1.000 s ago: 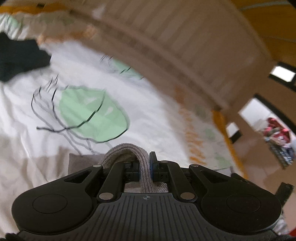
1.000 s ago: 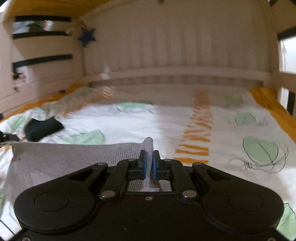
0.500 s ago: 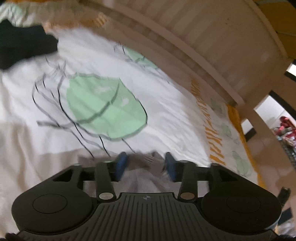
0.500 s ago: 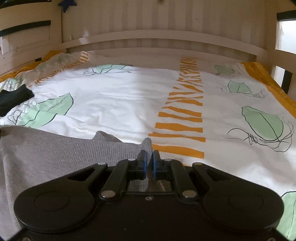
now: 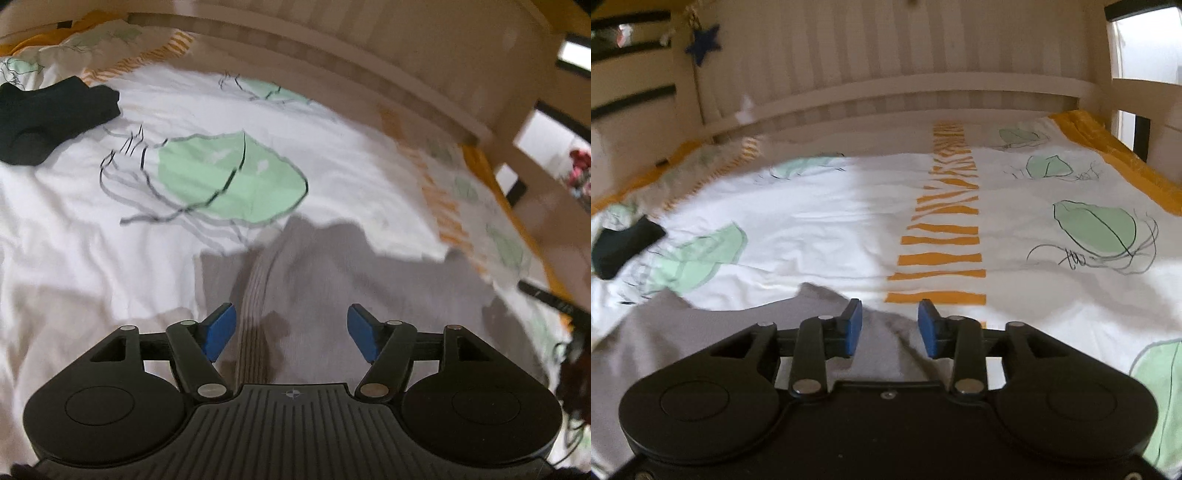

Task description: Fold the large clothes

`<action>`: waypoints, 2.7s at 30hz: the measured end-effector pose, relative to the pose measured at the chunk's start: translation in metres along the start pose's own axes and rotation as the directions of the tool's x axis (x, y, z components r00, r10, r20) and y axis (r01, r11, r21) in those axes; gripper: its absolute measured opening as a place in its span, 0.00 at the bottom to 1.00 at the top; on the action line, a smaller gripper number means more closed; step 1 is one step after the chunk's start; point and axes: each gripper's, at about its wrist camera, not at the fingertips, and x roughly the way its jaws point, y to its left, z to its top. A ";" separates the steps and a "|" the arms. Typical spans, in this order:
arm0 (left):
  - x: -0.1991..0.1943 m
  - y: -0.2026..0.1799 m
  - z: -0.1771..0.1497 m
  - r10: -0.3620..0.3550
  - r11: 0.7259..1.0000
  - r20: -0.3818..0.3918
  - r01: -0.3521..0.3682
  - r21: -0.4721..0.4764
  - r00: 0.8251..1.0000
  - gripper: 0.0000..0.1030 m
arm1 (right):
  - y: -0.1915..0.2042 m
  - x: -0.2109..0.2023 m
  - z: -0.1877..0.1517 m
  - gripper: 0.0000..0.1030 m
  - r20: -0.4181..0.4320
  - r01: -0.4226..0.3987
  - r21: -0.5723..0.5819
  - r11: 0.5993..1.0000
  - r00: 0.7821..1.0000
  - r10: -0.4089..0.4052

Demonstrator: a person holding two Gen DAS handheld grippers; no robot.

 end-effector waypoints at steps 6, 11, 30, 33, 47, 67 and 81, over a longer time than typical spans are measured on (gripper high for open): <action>-0.009 0.006 -0.029 -0.007 1.000 -0.011 0.007 0.006 1.000 0.63 | -0.010 -0.042 -0.029 0.58 -0.014 -0.041 0.056 0.998 0.999 0.042; -0.008 0.008 -0.042 -0.044 0.999 -0.037 0.043 -0.015 0.998 0.62 | -0.029 -0.054 -0.052 0.58 -0.069 -0.020 0.116 0.993 0.997 0.028; -0.012 0.040 -0.064 -0.103 0.992 -0.174 0.114 0.053 0.979 0.08 | -0.035 -0.055 -0.066 0.12 -0.191 0.041 0.100 0.994 0.981 -0.022; -0.006 0.040 -0.068 -0.100 0.995 -0.144 0.103 0.016 0.985 0.10 | -0.037 -0.043 -0.081 0.13 -0.207 0.054 0.114 0.992 0.978 -0.030; -0.060 -0.017 -0.085 0.084 0.984 0.107 -0.099 0.146 0.991 0.71 | -0.016 -0.045 -0.096 1.00 -0.172 -0.015 -0.016 1.000 0.985 0.012; 0.046 -0.153 -0.025 0.120 0.957 0.091 -0.139 0.254 0.989 0.76 | -0.014 -0.061 -0.072 1.00 -0.141 -0.028 0.037 0.999 0.989 0.033; 0.085 -0.137 -0.058 0.197 0.950 0.044 -0.202 0.240 0.979 0.87 | -0.039 -0.052 -0.073 1.00 -0.151 -0.059 0.202 0.978 0.984 0.090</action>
